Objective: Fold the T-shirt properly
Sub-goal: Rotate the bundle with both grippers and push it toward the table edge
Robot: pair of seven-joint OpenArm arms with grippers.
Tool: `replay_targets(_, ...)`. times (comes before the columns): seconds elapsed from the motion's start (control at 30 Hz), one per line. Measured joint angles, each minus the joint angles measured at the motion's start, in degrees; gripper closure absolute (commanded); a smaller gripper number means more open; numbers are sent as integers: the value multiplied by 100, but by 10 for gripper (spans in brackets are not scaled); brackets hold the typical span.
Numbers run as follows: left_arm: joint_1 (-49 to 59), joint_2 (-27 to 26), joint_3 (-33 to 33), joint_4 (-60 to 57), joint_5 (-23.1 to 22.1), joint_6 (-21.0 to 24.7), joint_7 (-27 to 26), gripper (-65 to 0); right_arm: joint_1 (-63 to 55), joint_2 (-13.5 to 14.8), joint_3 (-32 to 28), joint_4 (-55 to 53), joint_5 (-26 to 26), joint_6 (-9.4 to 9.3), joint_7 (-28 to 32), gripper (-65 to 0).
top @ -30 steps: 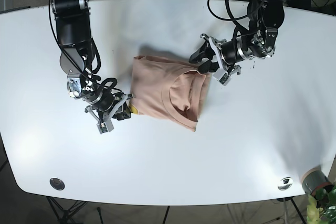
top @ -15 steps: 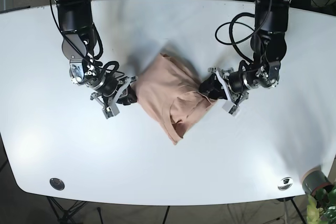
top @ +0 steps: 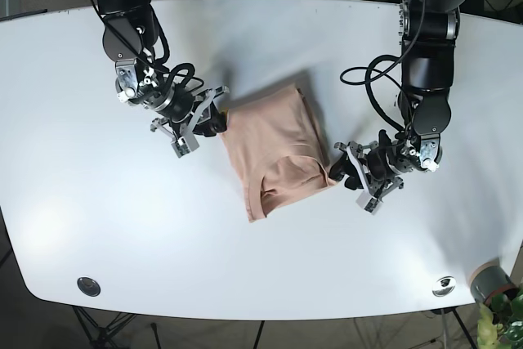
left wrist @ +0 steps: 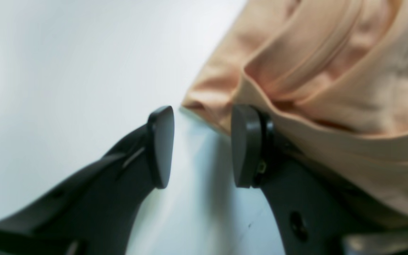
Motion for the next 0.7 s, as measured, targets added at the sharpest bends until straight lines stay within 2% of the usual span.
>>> replay_targets(0.17,-46,-17,-24,109,33,0,61,-244,-275,-317,-11,579,-28,-11,-249,-109)
replay_targets(0.3,109,-72,-44,890,48,0,326,-244,-420,-612,-39,1047,0,61,-610,-109)
replay_targets(0.4,306,-205,-52,1604,-7,-20,553,-247,-415,-678,-39,1279,13,92,-861,-109)
replay_targets(0.5,562,-256,-83,2194,57,20,623,-256,-415,-614,-164,1443,-2,52,-968,-109)
replay_targets(0.57,754,-249,-70,2540,48,247,632,-292,-431,-584,-177,1585,-9,59,-1049,-109)
replay_targets(0.67,1043,-109,-9,3073,44,831,636,-390,-433,-455,-162,1788,79,76,-1029,-109)
replay_targets(0.7,1143,-7,-13,3259,28,1172,643,-424,-426,-378,-138,1851,79,96,-1038,-109)
